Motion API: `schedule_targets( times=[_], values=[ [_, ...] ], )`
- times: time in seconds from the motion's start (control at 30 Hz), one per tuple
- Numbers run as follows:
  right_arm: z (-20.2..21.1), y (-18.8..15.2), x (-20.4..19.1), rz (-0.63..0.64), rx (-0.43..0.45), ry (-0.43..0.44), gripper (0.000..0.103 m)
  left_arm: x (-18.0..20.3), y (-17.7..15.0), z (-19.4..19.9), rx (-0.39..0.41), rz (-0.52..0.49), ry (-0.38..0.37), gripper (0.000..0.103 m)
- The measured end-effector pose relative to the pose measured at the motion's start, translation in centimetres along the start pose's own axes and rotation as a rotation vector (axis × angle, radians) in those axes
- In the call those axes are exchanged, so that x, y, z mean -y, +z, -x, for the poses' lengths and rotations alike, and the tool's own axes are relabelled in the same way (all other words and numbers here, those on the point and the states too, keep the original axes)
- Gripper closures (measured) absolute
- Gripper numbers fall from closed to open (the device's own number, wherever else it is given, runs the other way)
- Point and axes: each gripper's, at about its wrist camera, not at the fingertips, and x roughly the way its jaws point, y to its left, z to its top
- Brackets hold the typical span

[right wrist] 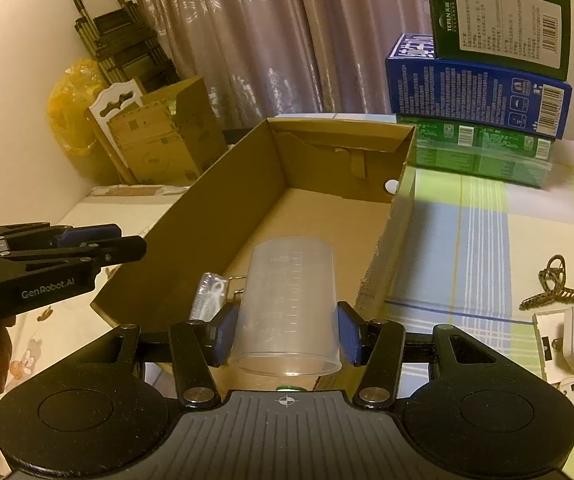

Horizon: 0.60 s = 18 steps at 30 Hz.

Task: Organize rigid objects
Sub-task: 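Carry the earphone bag and clear cup into the cardboard box and release, then return both tools to the table items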

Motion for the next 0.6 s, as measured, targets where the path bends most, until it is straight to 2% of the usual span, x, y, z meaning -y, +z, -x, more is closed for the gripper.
schedule_targets(
  times=[0.6],
  values=[
    [-0.27, -0.09, 0.08, 0.004, 0.005, -0.002, 0.052, -0.24, -0.30, 0.14, 0.004, 0.024, -0.002, 0.076]
  ],
)
